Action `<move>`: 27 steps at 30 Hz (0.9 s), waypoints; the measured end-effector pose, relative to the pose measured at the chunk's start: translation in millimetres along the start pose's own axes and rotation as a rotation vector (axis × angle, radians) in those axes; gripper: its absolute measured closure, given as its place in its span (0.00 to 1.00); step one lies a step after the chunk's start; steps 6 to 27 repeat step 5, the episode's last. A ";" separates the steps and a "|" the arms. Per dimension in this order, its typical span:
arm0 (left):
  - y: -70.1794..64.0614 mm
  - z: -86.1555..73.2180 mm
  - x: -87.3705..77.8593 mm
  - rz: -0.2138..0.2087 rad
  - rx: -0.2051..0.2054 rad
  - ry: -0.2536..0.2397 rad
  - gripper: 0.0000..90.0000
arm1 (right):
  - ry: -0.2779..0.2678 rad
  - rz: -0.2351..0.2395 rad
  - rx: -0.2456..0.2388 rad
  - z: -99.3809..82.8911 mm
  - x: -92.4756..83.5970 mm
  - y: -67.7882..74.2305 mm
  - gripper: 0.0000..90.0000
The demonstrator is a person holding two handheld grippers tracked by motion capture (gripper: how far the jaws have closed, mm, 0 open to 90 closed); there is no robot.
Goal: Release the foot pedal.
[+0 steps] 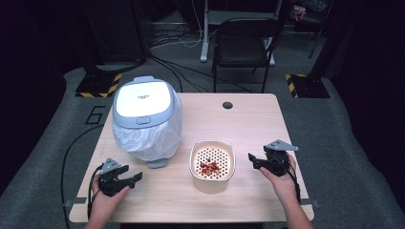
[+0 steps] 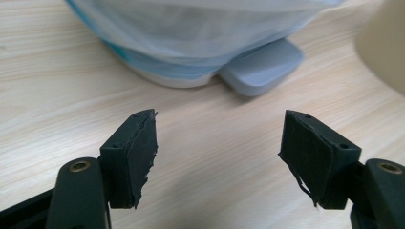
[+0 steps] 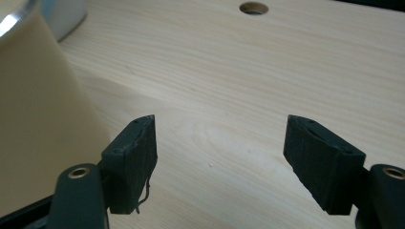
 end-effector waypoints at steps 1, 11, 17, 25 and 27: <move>1.8 -1.0 -0.4 0.009 0.002 0.006 0.29 | 0.009 -0.017 0.001 -6.0 1.3 -3.2 0.30; 8.7 -4.6 -1.2 0.029 -0.027 0.011 0.31 | 0.066 -0.059 0.014 -29.1 9.0 -17.2 0.28; 8.7 -4.6 -1.2 0.029 -0.027 0.011 0.31 | 0.066 -0.059 0.014 -29.1 9.0 -17.2 0.28; 8.7 -4.6 -1.2 0.029 -0.027 0.011 0.31 | 0.066 -0.059 0.014 -29.1 9.0 -17.2 0.28; 8.7 -4.6 -1.2 0.029 -0.027 0.011 0.31 | 0.066 -0.059 0.014 -29.1 9.0 -17.2 0.28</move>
Point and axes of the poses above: each handheld gripper's, and its own axes: x roughly forward along the jaws, z roughly out of its top, y roughly to its left, the point moved 6 cm from there along x, roughly forward along the jaws, and after that the axes turned 13 degrees about -y, right-handed, at the moved point
